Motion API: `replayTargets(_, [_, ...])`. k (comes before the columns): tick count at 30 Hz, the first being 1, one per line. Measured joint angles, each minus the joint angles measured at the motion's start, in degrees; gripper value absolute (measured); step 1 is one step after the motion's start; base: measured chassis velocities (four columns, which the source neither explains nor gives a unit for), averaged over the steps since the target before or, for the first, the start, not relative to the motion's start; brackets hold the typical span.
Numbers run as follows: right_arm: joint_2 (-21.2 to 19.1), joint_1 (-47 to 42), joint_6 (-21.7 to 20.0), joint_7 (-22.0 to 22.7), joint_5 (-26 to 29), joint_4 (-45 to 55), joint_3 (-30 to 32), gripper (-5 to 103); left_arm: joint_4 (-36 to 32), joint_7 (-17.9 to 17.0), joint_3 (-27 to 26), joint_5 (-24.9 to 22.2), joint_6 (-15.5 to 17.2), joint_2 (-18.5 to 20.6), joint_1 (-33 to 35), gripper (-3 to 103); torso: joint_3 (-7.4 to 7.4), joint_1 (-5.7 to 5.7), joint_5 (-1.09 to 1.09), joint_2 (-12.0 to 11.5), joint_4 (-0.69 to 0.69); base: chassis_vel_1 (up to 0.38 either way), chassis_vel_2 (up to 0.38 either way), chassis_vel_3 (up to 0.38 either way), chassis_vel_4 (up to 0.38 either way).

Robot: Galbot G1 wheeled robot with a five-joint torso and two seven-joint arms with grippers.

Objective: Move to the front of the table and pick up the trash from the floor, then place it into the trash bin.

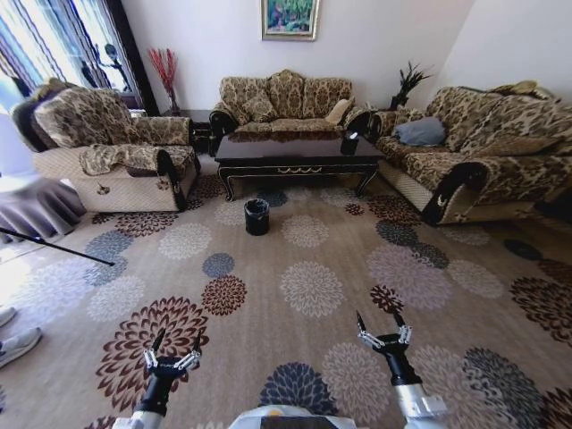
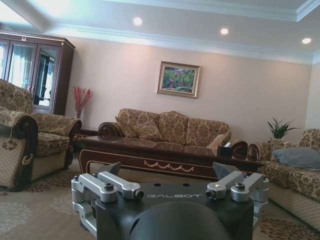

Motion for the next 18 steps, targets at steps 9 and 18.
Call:
replayTargets(9, [0.0,0.0,0.0,0.0,0.0,0.0,0.0,100,0.0,0.0,0.0,0.0,0.0,0.0,0.0,100,1.11,0.86,0.0,1.98,0.0,0.0,0.0,0.0,0.0])
replayTargets(18, [0.0,0.0,0.0,0.0,0.0,0.0,0.0,100,0.0,0.0,0.0,0.0,0.0,0.0,0.0,100,2.54,1.92,0.0,4.45,0.0,0.0,0.0,0.0,0.0])
